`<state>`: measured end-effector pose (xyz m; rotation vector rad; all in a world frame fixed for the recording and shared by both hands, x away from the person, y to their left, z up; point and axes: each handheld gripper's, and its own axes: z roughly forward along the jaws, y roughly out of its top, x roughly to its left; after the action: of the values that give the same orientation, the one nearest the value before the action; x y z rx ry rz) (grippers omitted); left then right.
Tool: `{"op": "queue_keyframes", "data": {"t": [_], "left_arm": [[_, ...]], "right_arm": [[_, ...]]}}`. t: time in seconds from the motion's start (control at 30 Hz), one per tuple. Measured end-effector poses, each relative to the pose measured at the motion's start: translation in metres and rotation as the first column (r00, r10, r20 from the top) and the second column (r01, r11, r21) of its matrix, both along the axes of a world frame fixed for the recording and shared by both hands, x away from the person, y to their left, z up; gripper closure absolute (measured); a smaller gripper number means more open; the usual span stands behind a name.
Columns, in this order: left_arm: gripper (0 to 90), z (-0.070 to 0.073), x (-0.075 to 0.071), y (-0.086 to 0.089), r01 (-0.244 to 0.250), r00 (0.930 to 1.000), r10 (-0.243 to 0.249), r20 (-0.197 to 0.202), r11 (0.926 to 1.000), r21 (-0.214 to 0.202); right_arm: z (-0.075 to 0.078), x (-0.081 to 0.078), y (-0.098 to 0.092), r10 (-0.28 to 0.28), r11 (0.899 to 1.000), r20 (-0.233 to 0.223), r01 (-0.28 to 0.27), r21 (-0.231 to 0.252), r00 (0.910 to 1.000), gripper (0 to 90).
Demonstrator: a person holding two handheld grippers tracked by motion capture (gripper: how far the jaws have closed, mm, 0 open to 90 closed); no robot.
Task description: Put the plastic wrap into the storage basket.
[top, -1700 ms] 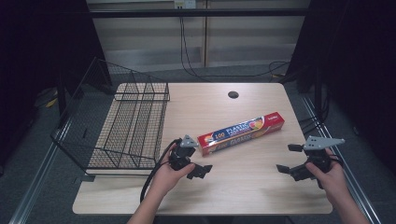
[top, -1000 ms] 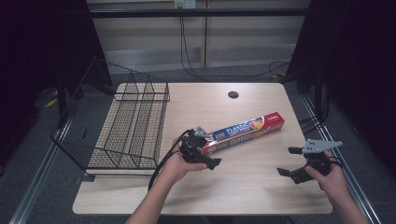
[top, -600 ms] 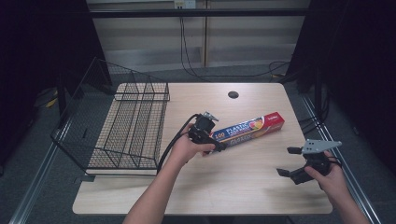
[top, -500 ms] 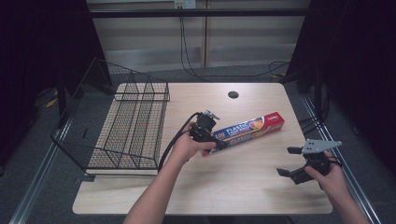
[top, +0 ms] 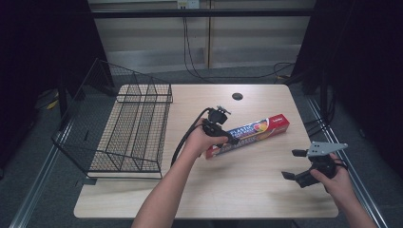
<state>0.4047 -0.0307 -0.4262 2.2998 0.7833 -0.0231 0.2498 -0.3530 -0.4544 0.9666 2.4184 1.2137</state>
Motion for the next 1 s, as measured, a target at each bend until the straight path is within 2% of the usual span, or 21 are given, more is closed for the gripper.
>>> {"op": "queue_keyframes", "data": {"t": [0.1,0.17,0.23,0.27,0.37,0.43,0.47,0.5,0.6,0.77,0.9,0.97,1.0], "left_arm": [[7.8,-0.003,0.004,-0.004,0.001,1.0000,-0.001,-0.008,1.0000,0.004],[4.0,-0.006,0.006,-0.006,0.003,0.9997,-0.003,-0.024,1.0000,-0.001],[3.1,-0.011,0.008,-0.010,0.008,0.9997,-0.007,-0.024,0.9999,0.015],[2.9,-0.013,0.009,-0.012,0.002,0.9995,-0.002,-0.031,1.0000,0.007],[2.7,-0.016,0.011,-0.016,0.018,0.9994,-0.017,-0.031,0.9992,0.036],[2.9,-0.017,0.012,-0.018,0.020,0.9992,-0.018,-0.036,0.9993,0.032],[4.0,-0.018,0.012,-0.021,0.012,0.9995,-0.011,-0.029,0.9994,0.031],[5.5,-0.019,0.013,-0.024,0.026,0.9997,-0.026,-0.006,0.9989,0.039],[6.0,-0.020,0.014,-0.027,0.023,0.9997,-0.023,0.000,0.9986,0.048],[11.7,-0.024,0.016,-0.033,0.016,0.9997,-0.017,0.019,0.9984,0.054],[14.0,-0.027,0.019,-0.035,0.020,0.9998,-0.021,0.004,0.9981,0.058],[17.7,-0.029,0.020,-0.036,0.007,1.0000,-0.007,-0.003,0.9983,0.058],[17.7,-0.029,0.021,-0.036,0.021,0.9998,-0.020,-0.002,0.9976,0.065]], "right_arm": [[0.000,0.000,0.000,-0.002,1.000,0.001,0.002,0.001,1.0000,2.6],[0.000,0.000,0.000,-0.002,1.000,0.002,0.002,-0.001,1.0000,2.7],[0.000,0.000,0.000,0.000,1.000,0.003,0.000,-0.001,1.0000,2.7],[0.001,0.000,0.000,-0.001,1.000,0.003,0.001,0.003,1.0000,2.7],[0.001,0.001,0.000,0.000,1.000,0.003,0.000,0.002,1.0000,2.7],[0.000,0.001,0.000,0.002,1.000,0.000,-0.002,0.000,1.0000,2.7],[0.000,0.001,0.000,0.002,1.000,0.001,-0.002,0.000,1.0000,2.7],[0.000,0.001,0.000,0.004,1.000,0.001,-0.004,-0.002,1.0000,2.7],[0.000,0.001,0.000,0.010,1.000,0.001,-0.010,-0.001,1.0000,2.7],[0.001,0.001,-0.001,0.006,1.000,0.002,-0.006,0.005,1.0000,2.7],[0.000,0.001,0.000,0.009,1.000,0.000,-0.009,0.003,1.0000,2.7],[0.001,0.001,0.000,0.009,1.000,-0.001,-0.009,0.003,1.0000,2.7],[0.001,0.002,0.000,0.010,1.000,0.002,-0.010,0.003,0.9999,2.7]]}}
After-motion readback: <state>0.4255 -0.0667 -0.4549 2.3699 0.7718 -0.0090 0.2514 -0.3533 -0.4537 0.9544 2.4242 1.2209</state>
